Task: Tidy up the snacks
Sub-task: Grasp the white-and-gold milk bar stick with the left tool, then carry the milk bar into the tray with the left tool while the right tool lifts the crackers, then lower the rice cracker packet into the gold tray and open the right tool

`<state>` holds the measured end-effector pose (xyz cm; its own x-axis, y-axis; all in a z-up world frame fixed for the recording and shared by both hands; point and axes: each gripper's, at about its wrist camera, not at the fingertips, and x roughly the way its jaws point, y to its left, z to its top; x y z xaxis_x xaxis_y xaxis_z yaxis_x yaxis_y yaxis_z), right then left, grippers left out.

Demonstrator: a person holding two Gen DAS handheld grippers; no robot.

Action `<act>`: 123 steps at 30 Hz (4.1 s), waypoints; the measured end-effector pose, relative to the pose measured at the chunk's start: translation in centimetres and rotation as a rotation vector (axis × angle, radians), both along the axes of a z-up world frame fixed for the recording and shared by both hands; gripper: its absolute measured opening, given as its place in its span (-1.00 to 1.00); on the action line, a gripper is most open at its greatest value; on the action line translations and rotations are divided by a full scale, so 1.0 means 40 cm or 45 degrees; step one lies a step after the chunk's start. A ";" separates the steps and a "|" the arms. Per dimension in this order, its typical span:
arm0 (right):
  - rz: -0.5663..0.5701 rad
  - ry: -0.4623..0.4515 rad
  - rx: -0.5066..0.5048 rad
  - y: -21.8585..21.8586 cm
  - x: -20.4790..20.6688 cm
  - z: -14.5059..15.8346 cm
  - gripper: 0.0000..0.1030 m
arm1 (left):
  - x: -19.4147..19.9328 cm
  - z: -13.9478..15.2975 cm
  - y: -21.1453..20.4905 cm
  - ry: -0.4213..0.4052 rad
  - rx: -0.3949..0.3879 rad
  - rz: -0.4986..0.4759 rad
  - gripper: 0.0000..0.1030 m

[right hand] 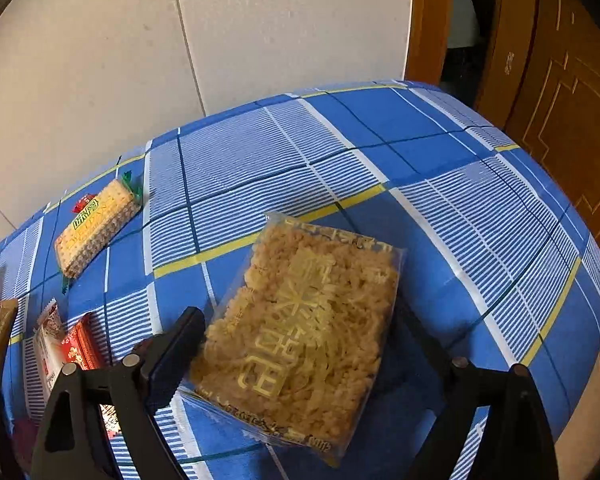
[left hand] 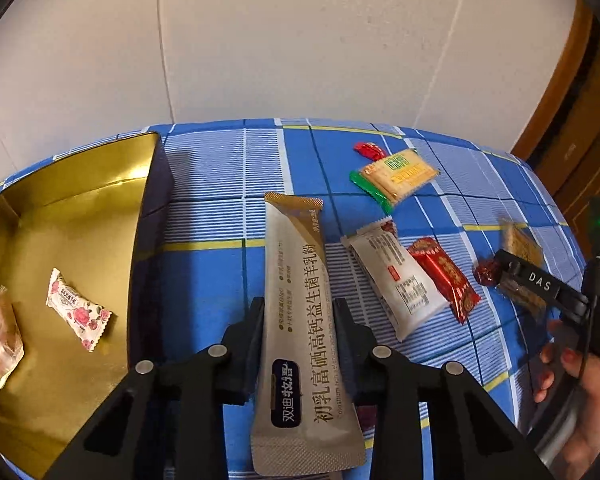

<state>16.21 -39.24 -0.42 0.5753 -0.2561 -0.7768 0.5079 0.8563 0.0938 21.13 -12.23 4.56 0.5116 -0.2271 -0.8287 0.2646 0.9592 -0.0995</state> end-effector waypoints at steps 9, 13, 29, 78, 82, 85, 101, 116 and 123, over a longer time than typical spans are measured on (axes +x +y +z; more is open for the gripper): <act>0.011 -0.052 0.077 -0.039 -0.070 0.004 0.59 | -0.040 0.010 -0.008 -0.044 -0.051 -0.019 -0.39; -0.025 -0.115 0.202 -0.067 -0.109 0.004 0.59 | -0.052 0.025 0.001 -0.044 -0.104 -0.007 -0.40; -0.050 -0.169 0.287 -0.080 -0.140 0.003 0.59 | -0.058 0.111 0.155 -0.130 -0.272 0.122 -0.40; 0.123 -0.317 0.090 0.050 -0.158 0.066 0.59 | -0.018 0.023 0.582 -0.156 -0.142 0.725 0.12; 0.200 -0.373 0.050 0.093 -0.154 0.089 0.59 | -0.025 0.025 0.578 -0.153 -0.133 0.707 0.18; 0.289 -0.412 0.034 0.134 -0.151 0.102 0.59 | -0.025 0.024 0.575 -0.147 -0.126 0.692 0.26; 0.776 -0.367 0.002 0.454 -0.063 0.149 0.59 | -0.031 0.029 0.604 -0.142 -0.168 0.690 0.41; 1.157 -0.194 -0.046 0.853 0.097 0.162 0.60 | -0.067 0.038 0.718 -0.140 -0.240 0.785 0.43; 1.180 -0.063 -0.045 0.947 0.178 0.118 0.60 | -0.074 0.039 0.736 -0.140 -0.249 0.803 0.44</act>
<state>23.33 -1.38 4.32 0.5942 0.2990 -0.7466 -0.3844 0.9210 0.0629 18.17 17.22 6.13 0.6744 0.0023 -0.7383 -0.3223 0.9006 -0.2916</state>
